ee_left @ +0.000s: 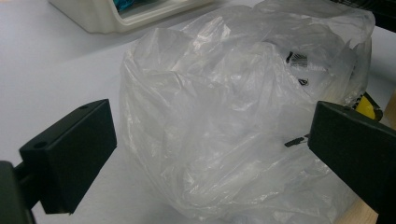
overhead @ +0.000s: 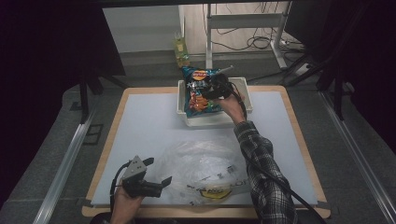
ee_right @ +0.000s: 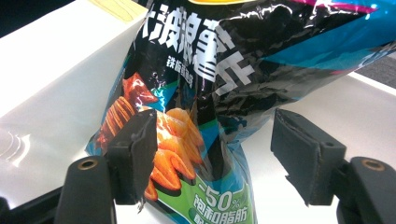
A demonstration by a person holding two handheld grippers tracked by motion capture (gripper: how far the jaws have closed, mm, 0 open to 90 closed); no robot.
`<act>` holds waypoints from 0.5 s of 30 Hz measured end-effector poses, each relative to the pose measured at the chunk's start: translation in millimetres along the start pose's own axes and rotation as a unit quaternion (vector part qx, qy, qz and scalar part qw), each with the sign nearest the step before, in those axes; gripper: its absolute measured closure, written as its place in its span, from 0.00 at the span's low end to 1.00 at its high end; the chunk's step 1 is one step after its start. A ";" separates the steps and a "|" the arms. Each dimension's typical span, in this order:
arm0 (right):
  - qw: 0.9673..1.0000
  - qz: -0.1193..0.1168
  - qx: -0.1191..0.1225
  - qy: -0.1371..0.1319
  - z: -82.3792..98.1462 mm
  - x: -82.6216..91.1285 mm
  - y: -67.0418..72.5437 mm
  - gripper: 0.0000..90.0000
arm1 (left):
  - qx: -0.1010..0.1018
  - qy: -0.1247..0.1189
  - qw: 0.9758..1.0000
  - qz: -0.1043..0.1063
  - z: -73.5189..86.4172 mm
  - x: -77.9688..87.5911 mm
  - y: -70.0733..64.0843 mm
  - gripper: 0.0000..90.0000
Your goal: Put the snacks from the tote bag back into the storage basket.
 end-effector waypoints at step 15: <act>1.000 -0.017 0.002 -0.009 0.4 12.5 2.5 0.29 | -0.001 0.001 1.000 -0.002 0.0 -0.3 -0.2 0.01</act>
Point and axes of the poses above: each handheld gripper's, and its own axes: x roughly backward along the jaws, z roughly out of its underside, y roughly to its left, the point moved 1 cm from there along -x, roughly forward along the jaws, and after that the axes turned 8 degrees about -z, right-handed, at the moved point
